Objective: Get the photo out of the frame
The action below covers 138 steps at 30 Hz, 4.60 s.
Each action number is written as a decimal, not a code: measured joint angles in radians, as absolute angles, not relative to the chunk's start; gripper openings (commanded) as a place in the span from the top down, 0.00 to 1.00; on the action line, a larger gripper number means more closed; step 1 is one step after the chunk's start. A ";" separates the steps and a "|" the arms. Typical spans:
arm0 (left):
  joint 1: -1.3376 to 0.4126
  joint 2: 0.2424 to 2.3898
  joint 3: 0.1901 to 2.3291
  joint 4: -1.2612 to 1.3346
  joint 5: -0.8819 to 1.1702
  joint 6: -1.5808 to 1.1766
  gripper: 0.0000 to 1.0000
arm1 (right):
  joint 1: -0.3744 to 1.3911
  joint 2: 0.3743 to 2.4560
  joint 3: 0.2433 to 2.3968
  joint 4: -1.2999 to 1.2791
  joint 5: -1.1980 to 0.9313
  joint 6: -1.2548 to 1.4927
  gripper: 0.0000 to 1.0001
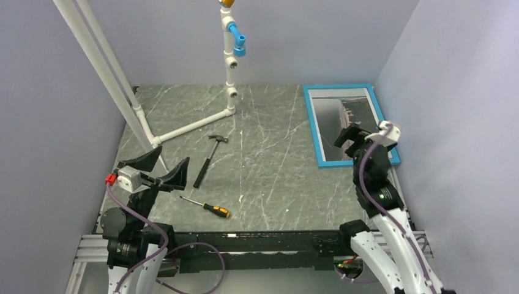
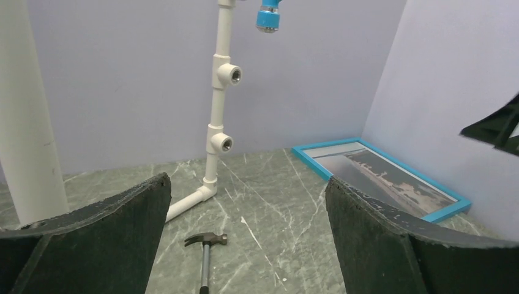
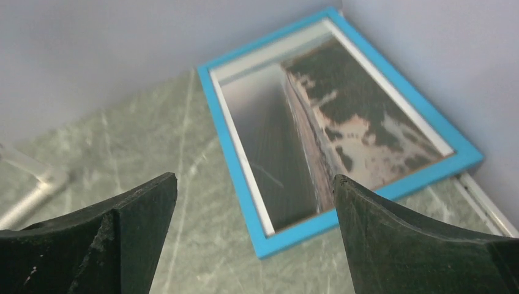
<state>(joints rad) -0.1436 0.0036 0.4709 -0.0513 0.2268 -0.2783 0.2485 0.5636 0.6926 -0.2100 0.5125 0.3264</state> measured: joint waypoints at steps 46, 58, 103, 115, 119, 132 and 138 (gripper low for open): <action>-0.143 0.056 0.796 -0.930 0.126 -0.484 0.01 | 0.242 1.714 1.093 -0.479 0.254 0.270 0.61; -0.143 0.142 0.768 -0.993 0.197 -0.544 0.01 | 0.242 1.756 1.093 -0.478 0.265 0.271 0.63; -0.331 0.372 0.388 -0.566 0.583 -0.867 0.10 | 0.632 1.642 0.954 -0.390 0.018 0.455 1.00; -0.709 0.710 0.340 -0.162 0.258 -1.045 0.10 | 0.719 1.588 0.871 -0.279 -0.212 0.605 1.00; -0.744 0.731 0.321 -0.052 0.167 -1.087 0.11 | 0.737 1.512 0.830 -0.257 -0.234 0.640 1.00; -0.768 0.899 0.365 0.107 0.059 -1.150 0.08 | 0.752 1.506 0.898 -0.385 -0.085 0.614 0.57; -0.769 0.810 0.303 0.083 0.043 -1.191 0.06 | 0.806 1.631 0.999 -0.478 0.035 0.632 0.57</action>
